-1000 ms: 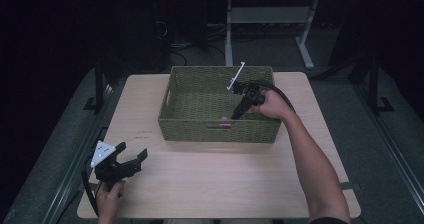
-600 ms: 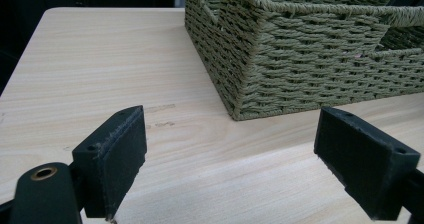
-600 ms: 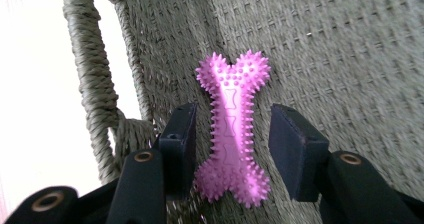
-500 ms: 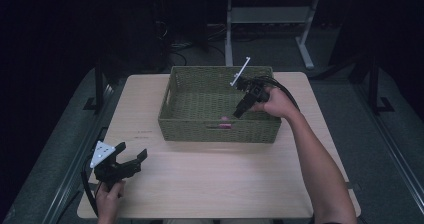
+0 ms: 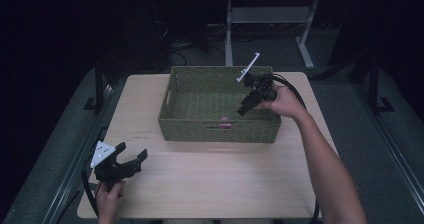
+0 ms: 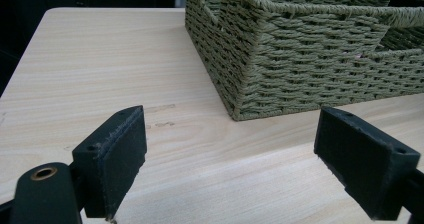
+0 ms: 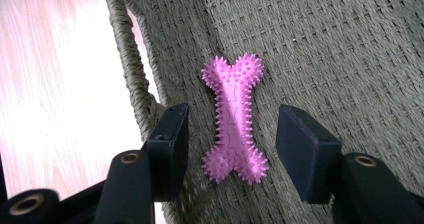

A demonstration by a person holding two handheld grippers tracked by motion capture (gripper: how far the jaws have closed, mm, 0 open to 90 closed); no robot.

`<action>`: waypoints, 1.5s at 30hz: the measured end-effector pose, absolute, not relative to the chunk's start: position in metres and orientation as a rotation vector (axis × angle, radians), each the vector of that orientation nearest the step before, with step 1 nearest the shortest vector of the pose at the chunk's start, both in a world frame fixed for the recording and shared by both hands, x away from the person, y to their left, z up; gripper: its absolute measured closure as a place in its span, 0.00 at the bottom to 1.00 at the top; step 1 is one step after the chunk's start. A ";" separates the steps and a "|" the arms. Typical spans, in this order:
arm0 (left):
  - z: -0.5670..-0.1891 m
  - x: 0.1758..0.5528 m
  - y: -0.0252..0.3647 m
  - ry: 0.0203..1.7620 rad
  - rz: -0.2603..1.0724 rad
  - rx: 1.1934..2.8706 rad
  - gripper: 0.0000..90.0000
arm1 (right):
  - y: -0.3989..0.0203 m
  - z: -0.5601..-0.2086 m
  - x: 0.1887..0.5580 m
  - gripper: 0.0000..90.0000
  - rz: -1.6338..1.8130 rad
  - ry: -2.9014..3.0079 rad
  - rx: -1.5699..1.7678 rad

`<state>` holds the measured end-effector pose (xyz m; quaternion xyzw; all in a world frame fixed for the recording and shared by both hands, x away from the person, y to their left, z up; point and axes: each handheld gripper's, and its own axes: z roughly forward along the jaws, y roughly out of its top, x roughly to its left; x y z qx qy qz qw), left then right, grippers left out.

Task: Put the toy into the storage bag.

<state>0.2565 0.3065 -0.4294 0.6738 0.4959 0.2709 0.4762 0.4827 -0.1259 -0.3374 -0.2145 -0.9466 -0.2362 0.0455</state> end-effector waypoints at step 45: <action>-0.429 0.256 0.302 1.210 0.665 1.656 0.14 | -0.165 -0.307 0.418 0.43 -0.770 -2.987 -0.657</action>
